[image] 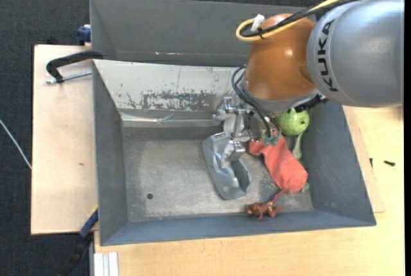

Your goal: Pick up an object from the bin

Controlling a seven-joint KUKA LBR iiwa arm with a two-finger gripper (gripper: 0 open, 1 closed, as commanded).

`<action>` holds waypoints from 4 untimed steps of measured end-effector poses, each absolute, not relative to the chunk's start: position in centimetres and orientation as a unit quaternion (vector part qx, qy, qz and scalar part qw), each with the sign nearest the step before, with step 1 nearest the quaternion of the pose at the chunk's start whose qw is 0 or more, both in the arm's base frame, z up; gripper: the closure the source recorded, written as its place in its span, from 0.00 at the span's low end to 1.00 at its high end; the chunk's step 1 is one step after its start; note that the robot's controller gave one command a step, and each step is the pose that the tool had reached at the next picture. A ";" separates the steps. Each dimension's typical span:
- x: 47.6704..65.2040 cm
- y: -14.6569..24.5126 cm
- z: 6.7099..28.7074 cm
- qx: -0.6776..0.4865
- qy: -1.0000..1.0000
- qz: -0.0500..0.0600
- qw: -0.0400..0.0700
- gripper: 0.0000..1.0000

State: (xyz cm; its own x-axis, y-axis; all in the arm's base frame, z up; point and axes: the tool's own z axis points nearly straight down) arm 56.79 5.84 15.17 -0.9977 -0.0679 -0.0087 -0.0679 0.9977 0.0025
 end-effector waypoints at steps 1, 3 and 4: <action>56.1 5.0 13.9 -0.045 0.999 0.002 0.002 0.00; 56.1 2.1 12.0 -0.157 0.988 0.014 0.001 0.00; 56.0 0.4 11.5 -0.255 0.967 0.008 0.001 0.00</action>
Offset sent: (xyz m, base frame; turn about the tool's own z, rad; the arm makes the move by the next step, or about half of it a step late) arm -0.0185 -0.0111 -0.0272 -0.2101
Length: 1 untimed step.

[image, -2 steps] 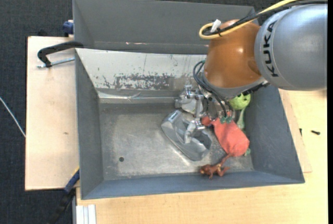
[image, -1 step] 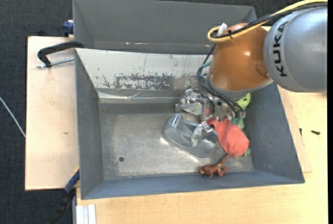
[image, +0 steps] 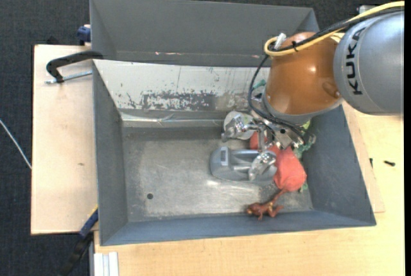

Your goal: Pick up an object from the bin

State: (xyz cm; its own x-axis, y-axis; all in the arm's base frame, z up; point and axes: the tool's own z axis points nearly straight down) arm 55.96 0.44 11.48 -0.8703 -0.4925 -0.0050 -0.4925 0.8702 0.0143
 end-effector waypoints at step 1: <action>56.0 -1.0 9.4 -0.268 0.963 0.015 -0.012 1.00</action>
Offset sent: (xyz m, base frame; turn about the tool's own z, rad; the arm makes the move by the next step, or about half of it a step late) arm 0.0000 0.0000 0.0000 0.0000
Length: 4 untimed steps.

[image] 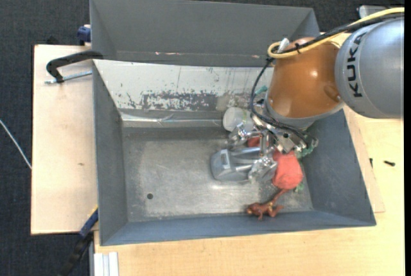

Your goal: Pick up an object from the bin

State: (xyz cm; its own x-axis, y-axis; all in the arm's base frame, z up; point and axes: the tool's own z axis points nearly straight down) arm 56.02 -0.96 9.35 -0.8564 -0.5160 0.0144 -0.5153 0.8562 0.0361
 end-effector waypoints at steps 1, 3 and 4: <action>56.0 -0.9 9.3 0.269 -0.963 -0.015 0.012 1.00; 55.7 -0.8 9.5 0.269 -0.963 -0.010 0.006 1.00; 55.7 -0.8 9.5 0.269 -0.963 -0.010 0.007 1.00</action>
Offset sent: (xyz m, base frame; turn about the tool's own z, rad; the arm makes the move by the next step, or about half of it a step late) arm 0.0053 0.0011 0.0950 -0.0157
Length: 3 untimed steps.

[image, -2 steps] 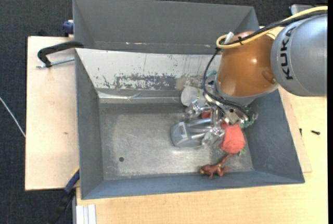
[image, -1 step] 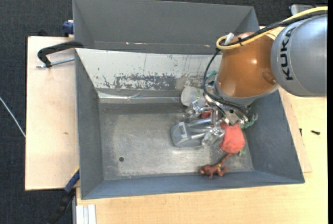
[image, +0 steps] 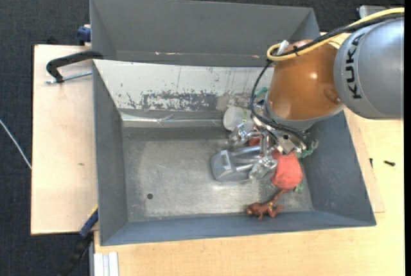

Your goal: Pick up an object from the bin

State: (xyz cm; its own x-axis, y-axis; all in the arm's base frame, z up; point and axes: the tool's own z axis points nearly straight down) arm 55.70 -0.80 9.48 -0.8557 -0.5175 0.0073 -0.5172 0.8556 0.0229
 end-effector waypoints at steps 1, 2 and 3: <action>55.7 -0.8 9.5 0.269 -0.963 -0.010 0.007 1.00; 55.7 -0.8 9.4 0.269 -0.963 -0.010 0.007 1.00; 55.7 -0.8 9.4 0.268 -0.963 -0.010 0.007 1.00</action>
Offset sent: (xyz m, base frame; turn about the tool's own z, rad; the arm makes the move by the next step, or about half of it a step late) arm 0.0000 0.0000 0.0000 0.0000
